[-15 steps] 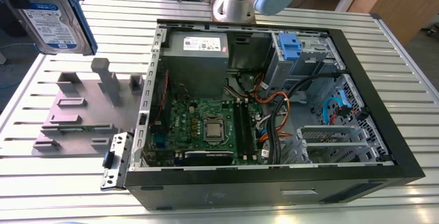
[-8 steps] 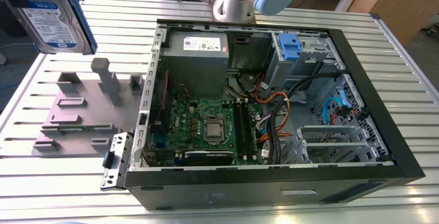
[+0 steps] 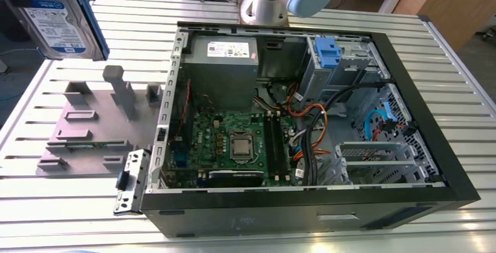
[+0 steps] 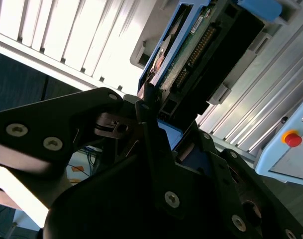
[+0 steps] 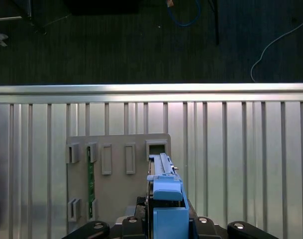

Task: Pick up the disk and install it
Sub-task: 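Pick up the disk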

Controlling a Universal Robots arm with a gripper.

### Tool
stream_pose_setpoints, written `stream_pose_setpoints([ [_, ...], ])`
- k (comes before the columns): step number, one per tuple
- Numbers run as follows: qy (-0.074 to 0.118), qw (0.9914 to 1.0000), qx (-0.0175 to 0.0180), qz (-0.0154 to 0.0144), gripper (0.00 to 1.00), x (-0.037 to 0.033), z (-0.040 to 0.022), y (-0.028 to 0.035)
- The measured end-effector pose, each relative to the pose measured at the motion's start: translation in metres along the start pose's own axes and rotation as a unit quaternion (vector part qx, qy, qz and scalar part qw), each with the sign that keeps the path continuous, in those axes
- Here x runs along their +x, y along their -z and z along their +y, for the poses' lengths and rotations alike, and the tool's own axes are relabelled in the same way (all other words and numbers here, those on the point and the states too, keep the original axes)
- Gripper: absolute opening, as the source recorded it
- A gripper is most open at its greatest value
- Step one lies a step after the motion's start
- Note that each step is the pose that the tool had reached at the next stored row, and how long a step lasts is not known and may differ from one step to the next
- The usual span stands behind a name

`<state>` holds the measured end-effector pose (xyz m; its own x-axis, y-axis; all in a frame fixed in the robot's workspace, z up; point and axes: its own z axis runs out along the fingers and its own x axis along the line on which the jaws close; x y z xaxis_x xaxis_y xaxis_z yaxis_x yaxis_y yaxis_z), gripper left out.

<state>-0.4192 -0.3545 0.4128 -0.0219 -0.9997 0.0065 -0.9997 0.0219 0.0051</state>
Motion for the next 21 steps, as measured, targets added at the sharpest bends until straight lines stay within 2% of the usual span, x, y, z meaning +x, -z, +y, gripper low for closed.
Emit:
stream_pose_setpoints([
  [21,0.0,1.0,0.0,0.0,0.37,0.0,0.0,0.007],
])
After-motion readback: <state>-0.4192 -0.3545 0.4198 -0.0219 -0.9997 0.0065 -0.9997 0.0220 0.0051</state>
